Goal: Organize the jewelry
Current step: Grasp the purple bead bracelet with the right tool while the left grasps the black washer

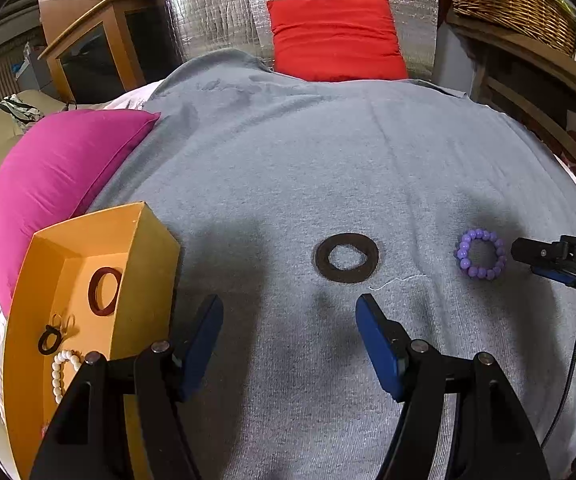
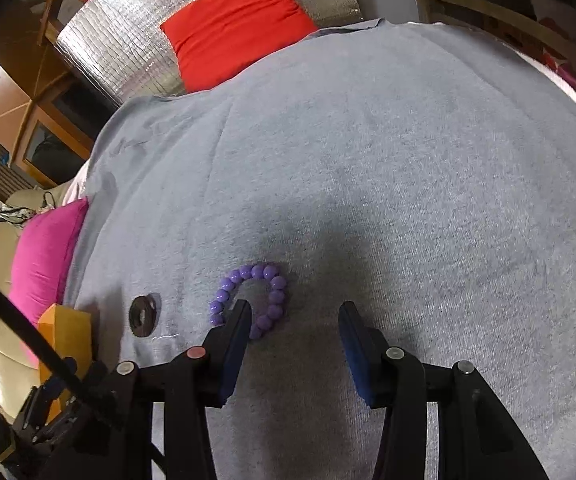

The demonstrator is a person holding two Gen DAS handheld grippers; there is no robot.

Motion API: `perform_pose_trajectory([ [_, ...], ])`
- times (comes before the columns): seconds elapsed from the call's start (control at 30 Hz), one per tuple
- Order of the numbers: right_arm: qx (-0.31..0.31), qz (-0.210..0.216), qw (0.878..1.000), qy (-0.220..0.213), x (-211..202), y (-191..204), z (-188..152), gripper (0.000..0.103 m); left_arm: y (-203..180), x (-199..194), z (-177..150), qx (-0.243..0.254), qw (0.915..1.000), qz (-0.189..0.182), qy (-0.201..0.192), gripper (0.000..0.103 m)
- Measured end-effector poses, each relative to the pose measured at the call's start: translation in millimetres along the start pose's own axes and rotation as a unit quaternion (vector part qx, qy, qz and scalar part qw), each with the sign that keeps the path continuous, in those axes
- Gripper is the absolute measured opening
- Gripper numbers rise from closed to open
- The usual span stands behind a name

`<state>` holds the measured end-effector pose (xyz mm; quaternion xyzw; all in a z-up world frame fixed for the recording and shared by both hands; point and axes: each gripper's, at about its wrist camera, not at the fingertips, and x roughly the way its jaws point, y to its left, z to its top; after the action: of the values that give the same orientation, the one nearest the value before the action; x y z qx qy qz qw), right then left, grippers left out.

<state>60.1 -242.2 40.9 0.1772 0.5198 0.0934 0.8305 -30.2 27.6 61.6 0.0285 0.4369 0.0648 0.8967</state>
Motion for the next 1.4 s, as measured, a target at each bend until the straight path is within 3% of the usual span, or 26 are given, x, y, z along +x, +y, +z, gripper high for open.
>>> perform_pose_trajectory([
  [0.3, -0.049, -0.047, 0.998, -0.016, 18.6, 16.0, -0.1, 0.045, -4.0, 2.2, 2.1, 0.002, 1.0000, -0.003, 0.001, 0.070],
  [0.4, -0.083, -0.074, 0.993, -0.028, 24.0, 27.1, -2.0, 0.032, -4.6, 3.5, 2.3, 0.003, 1.0000, -0.002, 0.003, 0.070],
  [0.47, -0.100, -0.073, 0.992, -0.029, 25.7, 33.4, -3.7, 0.014, -3.8, 4.0, 2.8, 0.003, 1.0000, -0.002, 0.002, 0.070],
  [0.53, -0.111, -0.073, 0.991, -0.030, 26.1, 36.6, -4.7, 0.011, -4.4, 3.9, 2.4, 0.003, 1.0000, -0.002, 0.003, 0.070],
  [0.97, -0.084, -0.035, 0.996, -0.019, 5.3, 16.3, -3.1, 0.011, -1.8, 13.7, 3.4, -0.004, 0.9998, -0.011, 0.015, 0.070],
  [1.4, -0.041, -0.021, 0.999, 0.000, -2.0, -19.5, 1.6, 0.011, -1.1, 52.6, 20.2, -0.054, 0.9947, -0.082, 0.031, 0.070],
])
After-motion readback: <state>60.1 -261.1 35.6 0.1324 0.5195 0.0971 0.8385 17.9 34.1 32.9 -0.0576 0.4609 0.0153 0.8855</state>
